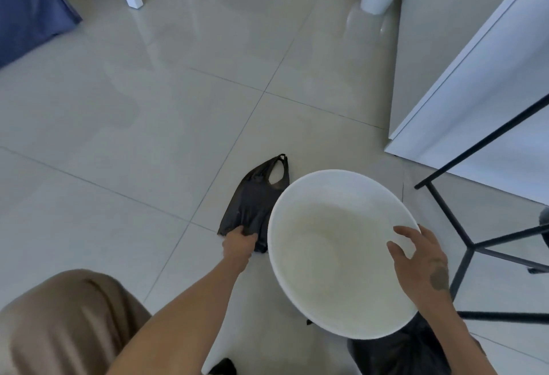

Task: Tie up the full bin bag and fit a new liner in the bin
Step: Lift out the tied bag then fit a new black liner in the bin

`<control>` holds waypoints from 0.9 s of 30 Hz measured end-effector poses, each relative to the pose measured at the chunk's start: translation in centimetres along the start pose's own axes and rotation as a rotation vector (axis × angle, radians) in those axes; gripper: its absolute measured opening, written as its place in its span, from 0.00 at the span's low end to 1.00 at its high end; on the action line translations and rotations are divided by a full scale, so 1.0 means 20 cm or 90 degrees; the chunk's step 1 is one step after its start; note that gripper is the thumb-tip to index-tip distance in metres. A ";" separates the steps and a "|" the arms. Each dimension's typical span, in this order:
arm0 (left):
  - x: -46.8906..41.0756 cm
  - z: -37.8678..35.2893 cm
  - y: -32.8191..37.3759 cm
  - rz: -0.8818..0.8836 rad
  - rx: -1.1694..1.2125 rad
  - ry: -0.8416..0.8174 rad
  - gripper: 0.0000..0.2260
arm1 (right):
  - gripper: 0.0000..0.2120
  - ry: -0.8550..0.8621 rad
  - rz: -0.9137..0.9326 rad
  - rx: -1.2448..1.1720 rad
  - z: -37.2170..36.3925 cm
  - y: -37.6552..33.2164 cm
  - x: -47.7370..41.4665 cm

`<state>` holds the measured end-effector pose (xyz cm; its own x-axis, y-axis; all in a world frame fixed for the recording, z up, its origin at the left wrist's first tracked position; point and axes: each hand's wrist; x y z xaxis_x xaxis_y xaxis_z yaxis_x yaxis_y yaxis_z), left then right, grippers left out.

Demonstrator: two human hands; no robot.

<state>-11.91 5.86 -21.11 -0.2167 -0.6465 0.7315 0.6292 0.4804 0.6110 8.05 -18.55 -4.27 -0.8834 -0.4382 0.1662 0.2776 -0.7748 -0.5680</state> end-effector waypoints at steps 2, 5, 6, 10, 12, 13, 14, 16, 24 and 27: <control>-0.02 -0.03 -0.04 -0.049 -0.037 -0.014 0.34 | 0.13 0.006 0.002 0.012 0.00 0.01 0.00; -0.04 -0.04 -0.08 -0.062 -0.055 -0.035 0.33 | 0.12 0.014 0.022 0.012 -0.01 0.01 0.00; -0.03 -0.03 -0.08 -0.041 -0.037 -0.042 0.32 | 0.12 0.012 0.018 0.018 -0.01 0.00 -0.01; -0.05 -0.01 -0.07 -0.004 -0.009 -0.062 0.26 | 0.12 0.002 0.000 0.036 -0.01 -0.01 0.00; -0.06 0.01 -0.06 -0.005 -0.007 -0.041 0.23 | 0.11 -0.002 -0.003 0.034 0.00 -0.02 0.01; -0.06 0.01 -0.06 -0.015 -0.015 -0.016 0.22 | 0.11 -0.003 -0.004 0.032 0.00 -0.02 0.01; -0.05 0.02 -0.05 -0.029 -0.035 0.029 0.21 | 0.12 -0.004 -0.002 0.031 0.00 -0.02 0.01; 0.00 0.05 0.00 -0.067 -0.070 0.143 0.22 | 0.12 -0.011 0.000 0.030 0.00 -0.02 0.01; 0.29 0.35 0.42 -0.266 0.019 0.311 0.10 | 0.21 -0.052 0.025 0.040 -0.02 -0.01 0.07; 0.48 0.49 0.61 -0.361 0.108 0.295 0.06 | 0.19 -0.047 0.031 0.038 -0.06 -0.01 0.14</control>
<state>-13.56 11.27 -3.68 -0.1130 -0.9874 0.1105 0.3829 0.0594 0.9219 5.11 -18.98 -4.61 -0.8391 -0.5060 0.1998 0.3428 -0.7770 -0.5280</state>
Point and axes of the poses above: each hand's wrist, its own x-axis away from the middle knuckle, its own z-axis out of the back of the hand, y = z × x, and after that the axes turned 4 degrees about -y, right-handed
